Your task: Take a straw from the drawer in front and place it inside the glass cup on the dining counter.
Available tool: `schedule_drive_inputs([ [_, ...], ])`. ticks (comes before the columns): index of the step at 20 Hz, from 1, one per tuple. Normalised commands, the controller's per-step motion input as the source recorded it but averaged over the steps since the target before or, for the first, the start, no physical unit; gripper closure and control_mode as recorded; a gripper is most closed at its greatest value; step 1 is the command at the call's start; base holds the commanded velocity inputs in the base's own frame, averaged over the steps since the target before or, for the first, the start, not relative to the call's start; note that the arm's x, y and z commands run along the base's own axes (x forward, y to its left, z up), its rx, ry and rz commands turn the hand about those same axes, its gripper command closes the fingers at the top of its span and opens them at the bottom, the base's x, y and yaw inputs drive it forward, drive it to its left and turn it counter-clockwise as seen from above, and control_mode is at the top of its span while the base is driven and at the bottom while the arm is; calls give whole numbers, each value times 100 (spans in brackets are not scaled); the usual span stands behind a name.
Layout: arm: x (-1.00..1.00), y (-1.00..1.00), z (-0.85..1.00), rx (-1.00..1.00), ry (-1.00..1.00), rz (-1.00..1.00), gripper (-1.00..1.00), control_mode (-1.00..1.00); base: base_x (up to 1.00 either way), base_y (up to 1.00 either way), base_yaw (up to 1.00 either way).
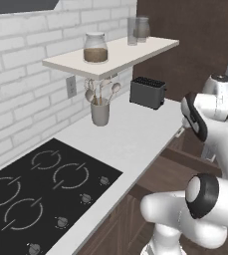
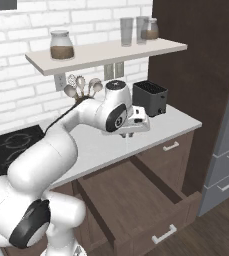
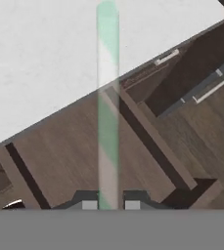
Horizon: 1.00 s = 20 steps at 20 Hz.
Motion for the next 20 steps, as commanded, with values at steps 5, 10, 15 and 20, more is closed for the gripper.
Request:
schedule_drive_inputs([
  [5, -6, 42, 59, 0, -27, 17, 100, -100, 0, 0, 0],
  [10, -13, 52, 42, 0, -19, 19, 100, -100, 0, 0, 0],
  [15, -21, 56, 34, 0, -15, 20, 100, -100, 0, 0, 0],
  [20, -14, 57, 34, 0, -14, 21, 100, -100, 0, 0, 0],
])
